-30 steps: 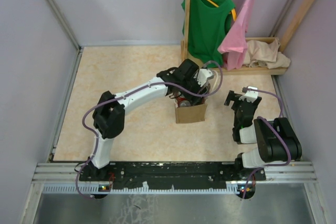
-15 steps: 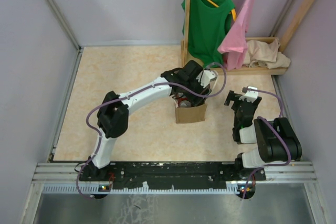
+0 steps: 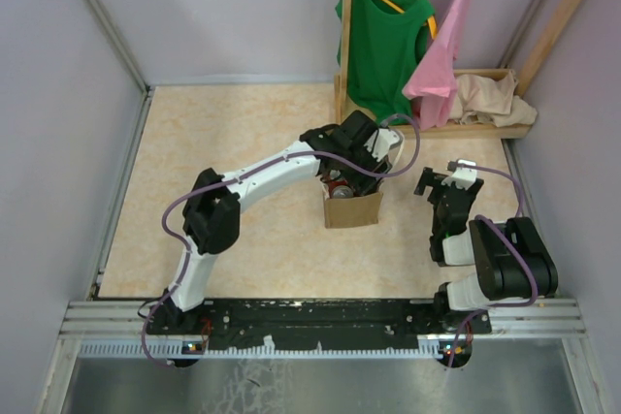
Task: Take the beverage out of the canvas bag
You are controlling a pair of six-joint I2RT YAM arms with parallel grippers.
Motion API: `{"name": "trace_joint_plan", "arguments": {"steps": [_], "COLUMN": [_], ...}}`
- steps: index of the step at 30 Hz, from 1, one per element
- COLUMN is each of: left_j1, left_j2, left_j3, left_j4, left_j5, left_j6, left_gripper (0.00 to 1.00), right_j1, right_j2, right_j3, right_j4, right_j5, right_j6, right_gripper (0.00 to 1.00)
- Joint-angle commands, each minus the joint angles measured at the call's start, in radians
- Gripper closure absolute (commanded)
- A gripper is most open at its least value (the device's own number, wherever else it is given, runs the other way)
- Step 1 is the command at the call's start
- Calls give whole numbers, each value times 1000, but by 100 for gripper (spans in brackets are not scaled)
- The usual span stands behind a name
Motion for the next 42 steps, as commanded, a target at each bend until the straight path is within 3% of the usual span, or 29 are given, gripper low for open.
{"name": "trace_joint_plan", "arguments": {"steps": [1,11,22,42], "left_j1": [3,5,8,11], "left_j2": [60,-51,-60,-157], "left_j3": [-39,75,358,339], "left_j4": [-159,-78,-203,-128], "left_j5": [-96,-163,-145,-241], "left_j6": [3,53,102,92], "left_gripper": [100,100,100,100], "right_j1": [-1,-2,-1,-1], "right_j2": [0,0,1,1], "right_j3": [27,27,27,27], "right_j4": [60,60,60,60], "right_j5": [10,12,11,10], "right_j6": [-9,-10,-9,-10], "right_gripper": [1,1,1,1]}}
